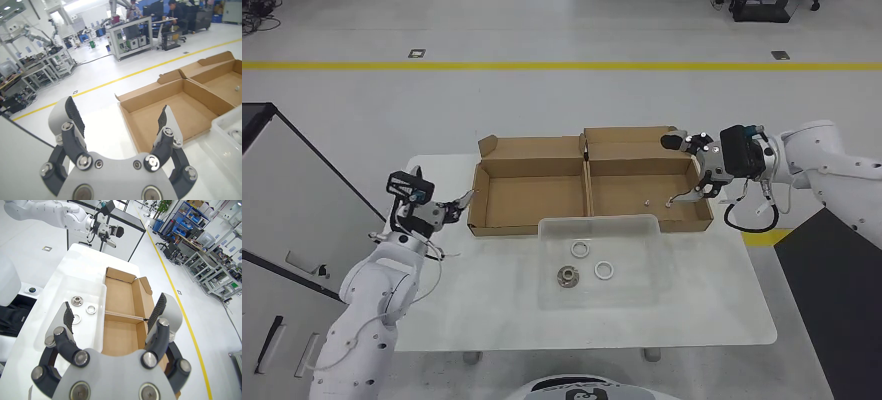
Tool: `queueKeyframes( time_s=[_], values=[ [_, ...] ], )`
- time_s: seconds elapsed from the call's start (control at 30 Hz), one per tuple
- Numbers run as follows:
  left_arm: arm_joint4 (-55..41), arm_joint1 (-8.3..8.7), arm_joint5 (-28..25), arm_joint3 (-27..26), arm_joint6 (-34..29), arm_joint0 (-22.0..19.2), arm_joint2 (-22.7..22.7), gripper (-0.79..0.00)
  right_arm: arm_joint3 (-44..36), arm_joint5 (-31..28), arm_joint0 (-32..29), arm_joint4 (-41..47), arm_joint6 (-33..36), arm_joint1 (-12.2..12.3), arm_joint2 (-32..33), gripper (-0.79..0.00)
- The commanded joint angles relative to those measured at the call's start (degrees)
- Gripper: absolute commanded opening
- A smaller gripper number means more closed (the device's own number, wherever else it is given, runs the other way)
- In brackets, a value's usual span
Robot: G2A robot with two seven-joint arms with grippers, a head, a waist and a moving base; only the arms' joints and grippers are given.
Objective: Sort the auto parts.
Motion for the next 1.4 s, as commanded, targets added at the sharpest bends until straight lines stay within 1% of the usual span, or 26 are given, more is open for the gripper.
queueKeyframes(
  time_s=[0.0,0.07,0.17,0.3,0.37,0.43,0.57,0.67,0.9,1.0,1.23,1.37],
  values=[
    [0.23,0.19,-4.46,-2.11,-3.27,-1.35,0.75,0.0,0.0,0.0,0.0,0.0,0.0,0.0,0.0,0.0],
    [-0.17,0.36,-8.4,-3.83,-6.8,-2.9,1.89,0.0,0.0,0.0,0.0,0.0,0.0,0.0,0.0,0.0],
    [-0.51,0.45,-11.86,-5.63,-11.67,-5.35,4.05,0.0,0.0,0.0,0.0,0.0,0.0,0.0,0.0,0.0],
    [-1.87,0.41,-14.44,-6.28,-17.09,-8.75,6.84,0.0,0.0,0.0,0.0,0.0,0.0,0.0,0.0,0.0],
    [-2.41,0.36,-15.95,-6.85,-21.57,-10.91,9.12,0.0,0.0,0.0,0.0,0.0,0.0,0.0,0.0,0.0],
    [-3.3,0.28,-16.63,-7.26,-24.31,-12.55,10.77,0.0,0.0,0.0,0.0,0.0,0.0,0.0,0.0,0.0],
    [-4.91,-0.08,-16.63,-7.92,-30.67,-16.41,15.28,0.0,0.0,0.0,0.0,0.0,0.0,0.0,0.0,0.0],
    [-4.23,-0.41,-16.88,-7.84,-36.97,-19.68,19.61,0.0,0.0,0.0,0.0,0.0,0.0,0.0,0.0,0.0],
    [-3.47,-1.64,-16.16,-6.98,-45.11,-26.5,29.28,0.0,0.0,0.0,0.0,0.0,0.0,0.0,0.0,0.0],
    [-4.43,-2.21,-15.63,-6.19,-48.27,-29.0,32.46,0.0,0.0,0.0,0.0,0.0,0.0,0.0,0.0,0.0],
    [-7.14,-3.87,-12.43,-4.74,-56.23,-34.82,39.45,0.0,0.0,0.0,0.0,0.0,0.0,0.0,0.0,0.0],
    [-8.74,-4.65,-11.42,-4.19,-59.83,-37.34,42.26,0.0,0.0,0.0,0.0,0.0,0.0,0.0,0.0,0.0]
  ],
)
